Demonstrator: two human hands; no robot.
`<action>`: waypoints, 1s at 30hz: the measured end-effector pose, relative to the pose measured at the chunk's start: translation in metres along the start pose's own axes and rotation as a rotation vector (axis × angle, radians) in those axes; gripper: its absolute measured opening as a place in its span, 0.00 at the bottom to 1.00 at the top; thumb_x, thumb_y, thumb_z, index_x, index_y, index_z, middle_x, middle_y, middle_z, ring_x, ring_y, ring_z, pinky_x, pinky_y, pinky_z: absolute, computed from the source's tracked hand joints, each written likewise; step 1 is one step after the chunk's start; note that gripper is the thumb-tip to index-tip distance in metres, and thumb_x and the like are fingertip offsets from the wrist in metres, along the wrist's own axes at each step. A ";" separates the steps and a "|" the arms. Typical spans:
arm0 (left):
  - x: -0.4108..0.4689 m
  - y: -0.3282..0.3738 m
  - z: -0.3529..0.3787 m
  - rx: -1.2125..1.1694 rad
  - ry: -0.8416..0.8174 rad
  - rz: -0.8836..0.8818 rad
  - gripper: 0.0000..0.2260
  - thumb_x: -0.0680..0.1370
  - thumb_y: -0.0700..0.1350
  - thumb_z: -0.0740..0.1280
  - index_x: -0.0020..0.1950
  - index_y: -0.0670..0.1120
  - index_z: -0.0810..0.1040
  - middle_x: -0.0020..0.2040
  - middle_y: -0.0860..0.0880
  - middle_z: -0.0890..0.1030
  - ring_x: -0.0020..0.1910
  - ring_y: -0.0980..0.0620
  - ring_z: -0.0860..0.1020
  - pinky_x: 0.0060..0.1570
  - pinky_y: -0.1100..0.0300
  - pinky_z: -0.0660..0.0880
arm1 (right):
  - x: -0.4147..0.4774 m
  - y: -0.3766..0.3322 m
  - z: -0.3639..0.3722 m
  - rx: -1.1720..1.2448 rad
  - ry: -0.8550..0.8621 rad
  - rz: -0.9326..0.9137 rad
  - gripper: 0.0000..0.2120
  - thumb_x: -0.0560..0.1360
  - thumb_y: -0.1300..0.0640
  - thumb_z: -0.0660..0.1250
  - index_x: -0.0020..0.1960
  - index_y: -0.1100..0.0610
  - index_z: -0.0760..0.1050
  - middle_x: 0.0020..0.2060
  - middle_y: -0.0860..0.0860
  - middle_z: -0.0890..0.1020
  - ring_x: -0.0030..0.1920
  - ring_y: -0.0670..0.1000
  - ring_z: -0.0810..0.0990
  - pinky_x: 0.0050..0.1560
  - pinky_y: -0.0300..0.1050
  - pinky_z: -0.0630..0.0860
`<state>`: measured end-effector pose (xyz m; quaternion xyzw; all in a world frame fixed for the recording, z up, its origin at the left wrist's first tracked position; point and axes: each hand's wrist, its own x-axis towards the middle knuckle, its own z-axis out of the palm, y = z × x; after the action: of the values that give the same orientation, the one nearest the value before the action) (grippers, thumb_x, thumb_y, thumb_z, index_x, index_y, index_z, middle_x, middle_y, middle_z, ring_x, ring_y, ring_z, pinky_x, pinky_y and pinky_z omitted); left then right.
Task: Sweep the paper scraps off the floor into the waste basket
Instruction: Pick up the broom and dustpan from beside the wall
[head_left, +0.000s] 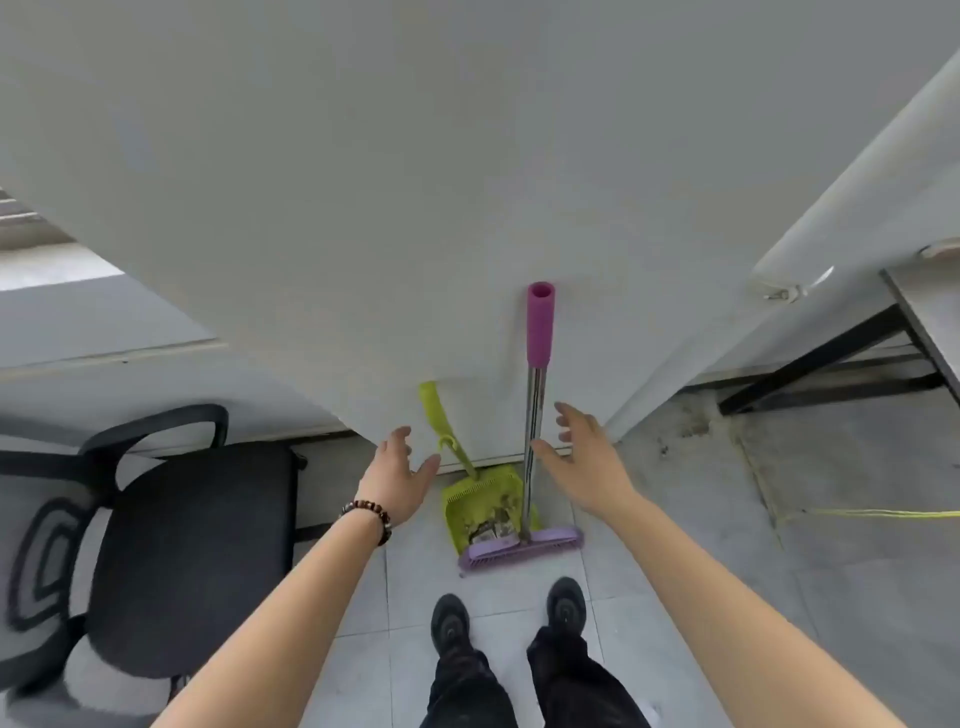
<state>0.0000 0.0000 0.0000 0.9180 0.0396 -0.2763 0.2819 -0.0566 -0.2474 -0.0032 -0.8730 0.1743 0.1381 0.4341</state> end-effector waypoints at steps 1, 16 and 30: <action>0.013 0.005 0.000 -0.030 0.030 0.006 0.31 0.78 0.58 0.64 0.76 0.47 0.59 0.68 0.46 0.71 0.63 0.48 0.75 0.61 0.50 0.73 | 0.012 -0.007 0.000 0.044 0.027 -0.013 0.32 0.77 0.42 0.64 0.77 0.51 0.58 0.65 0.48 0.68 0.60 0.45 0.72 0.60 0.47 0.75; 0.025 0.045 0.027 -0.363 0.108 -0.046 0.12 0.79 0.52 0.67 0.48 0.43 0.72 0.35 0.52 0.73 0.31 0.55 0.71 0.31 0.64 0.67 | 0.016 -0.031 0.003 0.598 0.052 0.116 0.25 0.76 0.43 0.67 0.36 0.65 0.70 0.31 0.56 0.70 0.32 0.52 0.68 0.37 0.46 0.66; -0.009 0.017 0.037 -0.274 -0.128 0.255 0.12 0.78 0.56 0.65 0.58 0.55 0.68 0.37 0.51 0.76 0.33 0.51 0.75 0.32 0.60 0.69 | -0.112 -0.021 0.018 0.123 0.462 0.605 0.28 0.75 0.28 0.52 0.33 0.52 0.68 0.34 0.52 0.72 0.35 0.54 0.75 0.35 0.45 0.70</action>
<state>-0.0221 -0.0334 -0.0127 0.8490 -0.0578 -0.2884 0.4389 -0.1505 -0.2004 0.0453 -0.7627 0.5250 0.0490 0.3745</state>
